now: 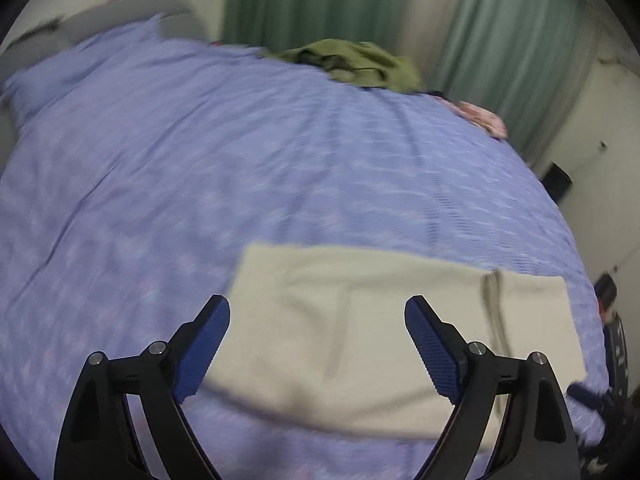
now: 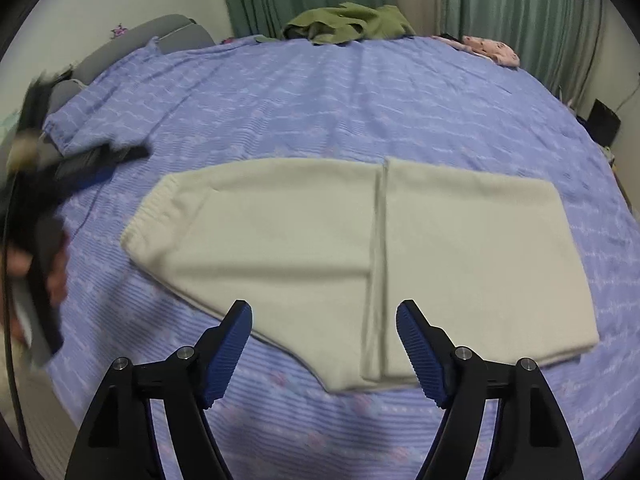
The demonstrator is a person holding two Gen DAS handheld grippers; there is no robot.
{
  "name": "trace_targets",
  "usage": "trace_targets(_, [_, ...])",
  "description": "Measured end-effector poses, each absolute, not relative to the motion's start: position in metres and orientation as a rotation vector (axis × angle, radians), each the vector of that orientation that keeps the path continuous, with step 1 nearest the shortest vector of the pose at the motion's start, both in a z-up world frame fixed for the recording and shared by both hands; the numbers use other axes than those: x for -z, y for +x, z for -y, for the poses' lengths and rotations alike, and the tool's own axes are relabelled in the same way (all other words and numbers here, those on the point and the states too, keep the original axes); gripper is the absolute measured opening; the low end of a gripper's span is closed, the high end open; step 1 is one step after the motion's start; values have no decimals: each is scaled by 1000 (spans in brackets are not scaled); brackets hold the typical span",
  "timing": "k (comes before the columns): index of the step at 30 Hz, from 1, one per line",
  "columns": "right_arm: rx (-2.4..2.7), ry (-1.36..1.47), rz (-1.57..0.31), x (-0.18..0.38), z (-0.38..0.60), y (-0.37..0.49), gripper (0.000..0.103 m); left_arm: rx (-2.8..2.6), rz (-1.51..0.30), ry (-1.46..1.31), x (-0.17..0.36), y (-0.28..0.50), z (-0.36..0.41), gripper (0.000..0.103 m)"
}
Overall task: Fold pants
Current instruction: 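Open both tools and pull back from the trousers folded in half, then grasp the elastic waistband with the left tool and fold it over the trousers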
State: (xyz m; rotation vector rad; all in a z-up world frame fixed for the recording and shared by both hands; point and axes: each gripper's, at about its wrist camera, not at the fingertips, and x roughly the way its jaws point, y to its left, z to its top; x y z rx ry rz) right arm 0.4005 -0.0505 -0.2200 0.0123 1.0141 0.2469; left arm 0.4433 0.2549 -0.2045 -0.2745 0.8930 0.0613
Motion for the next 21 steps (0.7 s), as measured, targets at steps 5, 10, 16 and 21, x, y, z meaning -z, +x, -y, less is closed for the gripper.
trace_targets(5, [-281, -24, -1004, 230, 17, 411, 76, -89, -935, -396, 247, 413, -295, 90])
trace_targets(10, [-280, -43, -1028, 241, 1, 419, 76, -53, -996, -609, 307, 411, -308, 90])
trace_targets(16, [-264, -74, -1074, 257, -9, 422, 76, -33, -929, -831, 351, 425, -311, 90])
trace_targets(21, [-274, -90, -1075, 264, -20, 431, 76, -66, -848, -928, 368, 440, -313, 99])
